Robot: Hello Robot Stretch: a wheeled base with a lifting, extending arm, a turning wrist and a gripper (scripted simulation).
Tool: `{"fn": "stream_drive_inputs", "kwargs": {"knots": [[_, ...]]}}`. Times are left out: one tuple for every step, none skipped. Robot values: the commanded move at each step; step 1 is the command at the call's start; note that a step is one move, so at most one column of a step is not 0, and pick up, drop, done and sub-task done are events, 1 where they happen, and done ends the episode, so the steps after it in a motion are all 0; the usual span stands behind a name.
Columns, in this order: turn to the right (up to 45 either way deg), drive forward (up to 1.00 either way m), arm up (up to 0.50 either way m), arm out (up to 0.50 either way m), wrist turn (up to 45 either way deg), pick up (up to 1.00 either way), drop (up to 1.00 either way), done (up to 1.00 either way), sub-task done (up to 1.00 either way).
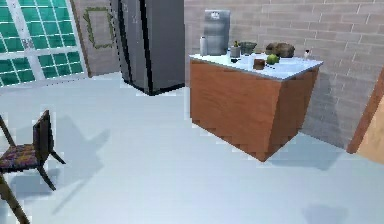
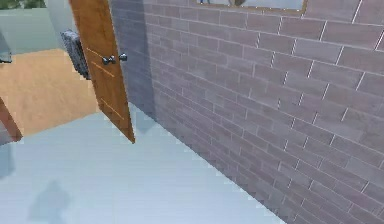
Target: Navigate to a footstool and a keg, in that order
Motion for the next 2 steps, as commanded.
{"fn": "stream_drive_inputs", "kwargs": {"knots": [[0.0, 1.0, 0.0, 0.0, 0.0, 0.0, 0.0, 0.0, 0.0], [-6.0, 0.0, 0.0, 0.0, 0.0, 0.0, 0.0, 0.0, 0.0]]}}
